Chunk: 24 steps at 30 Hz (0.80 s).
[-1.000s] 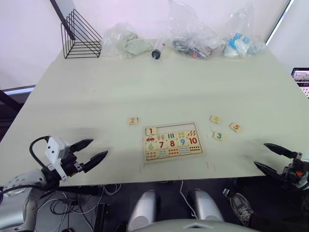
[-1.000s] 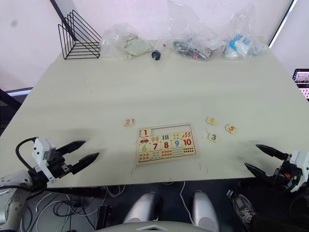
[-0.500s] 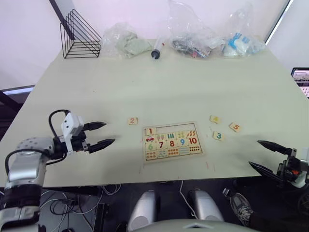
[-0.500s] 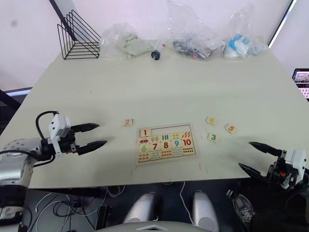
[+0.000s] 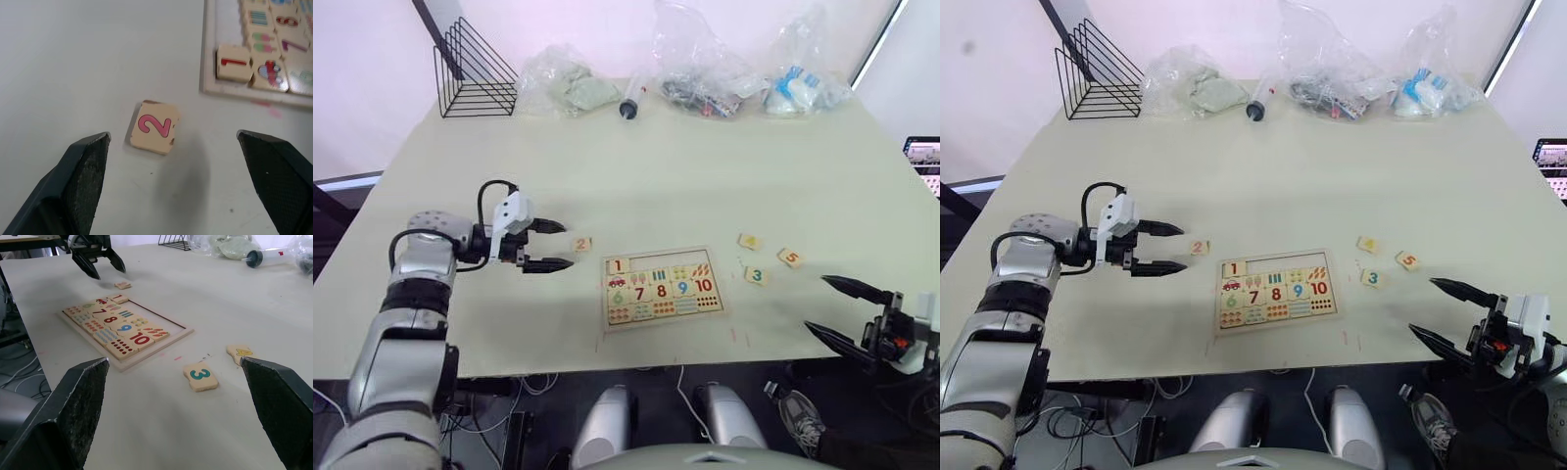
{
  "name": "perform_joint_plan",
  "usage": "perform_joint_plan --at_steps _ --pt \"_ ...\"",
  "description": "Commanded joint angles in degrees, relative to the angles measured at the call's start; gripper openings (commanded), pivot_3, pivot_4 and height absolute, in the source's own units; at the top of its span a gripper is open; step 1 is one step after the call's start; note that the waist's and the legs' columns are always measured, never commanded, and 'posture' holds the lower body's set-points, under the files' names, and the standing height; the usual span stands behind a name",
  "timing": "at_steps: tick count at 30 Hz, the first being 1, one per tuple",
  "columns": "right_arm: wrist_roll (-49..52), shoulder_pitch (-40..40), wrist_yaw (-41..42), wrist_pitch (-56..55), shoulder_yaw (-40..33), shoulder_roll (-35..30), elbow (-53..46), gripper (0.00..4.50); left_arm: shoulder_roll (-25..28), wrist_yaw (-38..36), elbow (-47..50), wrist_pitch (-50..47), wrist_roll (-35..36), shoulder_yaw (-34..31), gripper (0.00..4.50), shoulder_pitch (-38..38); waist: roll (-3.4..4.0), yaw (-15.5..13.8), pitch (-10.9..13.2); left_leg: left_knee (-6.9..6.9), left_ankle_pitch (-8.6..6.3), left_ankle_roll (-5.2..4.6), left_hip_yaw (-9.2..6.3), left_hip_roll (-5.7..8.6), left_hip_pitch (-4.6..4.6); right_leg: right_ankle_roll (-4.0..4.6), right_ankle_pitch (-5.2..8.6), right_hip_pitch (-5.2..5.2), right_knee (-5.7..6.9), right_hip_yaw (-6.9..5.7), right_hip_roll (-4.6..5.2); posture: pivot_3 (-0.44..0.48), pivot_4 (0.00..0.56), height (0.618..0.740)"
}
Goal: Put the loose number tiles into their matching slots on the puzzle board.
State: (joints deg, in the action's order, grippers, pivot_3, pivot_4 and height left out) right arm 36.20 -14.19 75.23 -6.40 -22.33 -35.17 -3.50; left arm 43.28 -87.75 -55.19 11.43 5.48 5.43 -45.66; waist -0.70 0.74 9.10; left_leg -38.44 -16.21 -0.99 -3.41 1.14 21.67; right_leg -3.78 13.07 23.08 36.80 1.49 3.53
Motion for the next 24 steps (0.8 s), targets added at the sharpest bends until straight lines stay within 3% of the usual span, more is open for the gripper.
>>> perform_joint_plan --at_steps 1,10,17,19,23,24 --pt "0.9 0.0 -0.8 -0.1 -0.5 0.2 -2.0 4.5 -0.6 1.1 -7.5 5.1 -3.8 1.1 4.41 -4.7 -0.02 0.0 0.0 -0.01 0.0 0.0 -0.01 0.01 0.01 0.0 0.0 0.0 0.0 -0.01 0.0 0.0 0.15 0.74" --pt "0.7 -0.8 -1.9 -0.7 -0.5 0.8 -3.1 4.5 -3.9 5.2 -16.3 7.8 -8.2 1.0 4.41 -9.1 -0.05 0.0 0.0 -0.03 0.0 -0.01 -0.06 0.03 0.02 -0.02 0.0 0.0 0.03 -0.02 0.01 0.0 0.15 0.74" --pt "0.5 -0.8 -2.0 -0.9 -0.2 0.9 -2.9 4.5 -5.1 2.7 -17.4 8.1 -9.0 1.3 4.41 -8.1 -0.05 -0.2 0.0 -0.05 0.0 -0.01 -0.09 0.04 0.02 -0.02 0.0 -0.01 0.07 -0.03 0.02 0.0 0.15 0.74" --pt "0.6 -0.7 -1.8 -0.9 -0.2 0.9 -2.7 4.5 -5.1 2.0 -17.5 8.4 -9.2 1.4 3.91 -7.9 -0.05 -0.2 0.0 -0.05 0.0 -0.01 -0.09 0.04 0.02 -0.02 0.0 -0.01 0.07 -0.03 0.02 0.0 0.15 0.74" --pt "0.5 -0.3 -1.8 -0.9 0.0 0.9 -2.5 4.5 -5.3 0.8 -17.3 11.3 -9.8 1.7 2.42 -7.2 -0.05 -0.1 0.0 -0.05 0.0 -0.01 -0.08 0.04 0.01 -0.02 0.0 -0.01 0.06 -0.03 0.02 0.0 0.15 0.74" --pt "0.4 -0.2 -1.9 -0.9 0.1 1.0 -2.5 4.5 -5.4 0.8 -17.3 11.8 -9.8 1.6 2.42 -7.2 -0.04 -0.1 0.0 -0.05 0.0 -0.01 -0.08 0.04 0.01 -0.02 0.0 -0.01 0.06 -0.03 0.01 0.0 0.15 0.74"
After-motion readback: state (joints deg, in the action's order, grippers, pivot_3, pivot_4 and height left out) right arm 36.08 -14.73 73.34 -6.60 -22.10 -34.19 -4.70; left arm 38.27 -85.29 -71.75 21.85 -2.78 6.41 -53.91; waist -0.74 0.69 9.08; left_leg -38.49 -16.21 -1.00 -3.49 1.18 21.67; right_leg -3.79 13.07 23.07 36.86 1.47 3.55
